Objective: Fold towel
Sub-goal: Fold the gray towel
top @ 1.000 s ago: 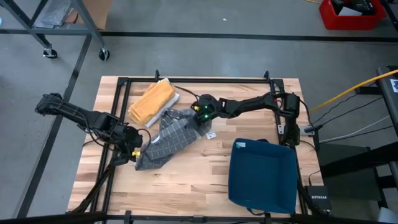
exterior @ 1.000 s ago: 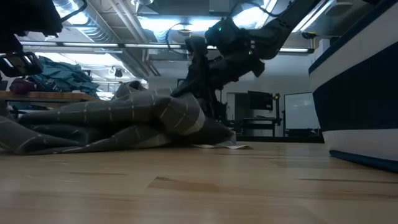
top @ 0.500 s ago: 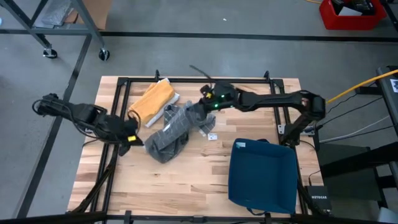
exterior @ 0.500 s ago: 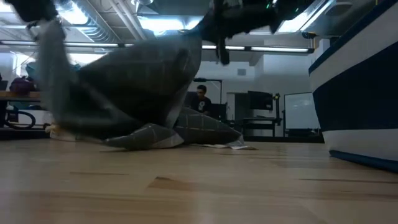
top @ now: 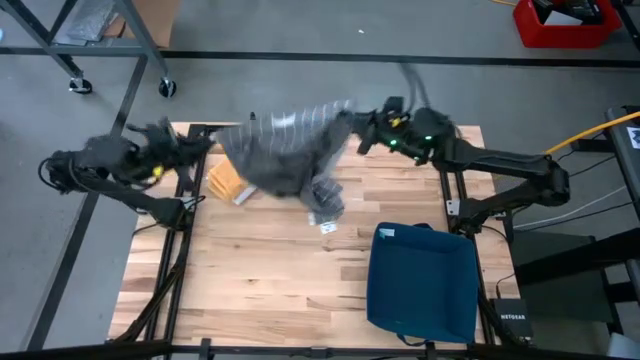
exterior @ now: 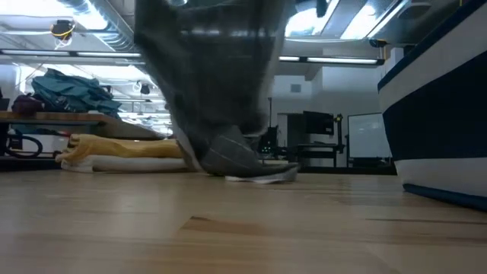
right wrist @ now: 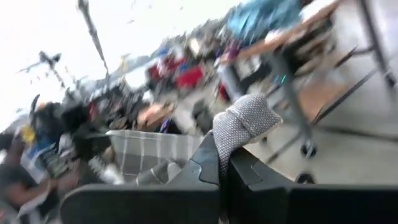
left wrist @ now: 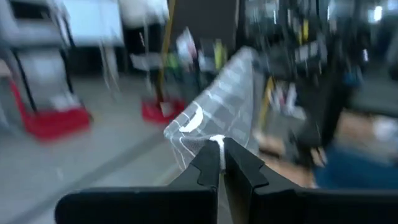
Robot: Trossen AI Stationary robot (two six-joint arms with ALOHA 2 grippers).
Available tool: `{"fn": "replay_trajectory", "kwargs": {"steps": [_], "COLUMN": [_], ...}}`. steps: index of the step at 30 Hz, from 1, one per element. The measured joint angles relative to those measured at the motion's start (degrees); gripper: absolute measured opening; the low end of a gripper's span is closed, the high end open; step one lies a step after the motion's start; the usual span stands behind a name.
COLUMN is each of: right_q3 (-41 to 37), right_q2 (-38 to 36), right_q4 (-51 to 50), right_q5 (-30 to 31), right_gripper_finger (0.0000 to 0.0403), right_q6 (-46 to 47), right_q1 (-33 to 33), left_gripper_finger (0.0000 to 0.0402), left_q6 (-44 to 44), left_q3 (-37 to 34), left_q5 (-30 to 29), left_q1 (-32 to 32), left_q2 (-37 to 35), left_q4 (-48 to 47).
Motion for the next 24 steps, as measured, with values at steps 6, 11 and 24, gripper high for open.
{"fn": "replay_trajectory", "kwargs": {"steps": [6, 11, 24], "right_q3": [0.0, 0.8, 15.6], "right_q2": [-2.1, -2.1, -1.6], "right_q4": [13.3, 22.6, 11.4], "right_q5": [3.9, 4.4, 4.3], "right_gripper_finger": [0.0002, 0.0001, 0.0001], "right_q6": [-3.2, -5.9, -8.7], "right_q1": [0.0, -0.9, -6.9], "left_gripper_finger": [0.0, 0.0, 0.0], "left_q6": [20.0, 31.4, 37.4], "left_q3": [0.0, 0.0, 8.5], "left_q5": [-0.3, 0.1, 10.8], "left_q1": [5.9, 10.4, 24.9], "left_q2": [2.2, 6.3, 20.4], "left_q4": [27.7, 46.3, 66.9]}}
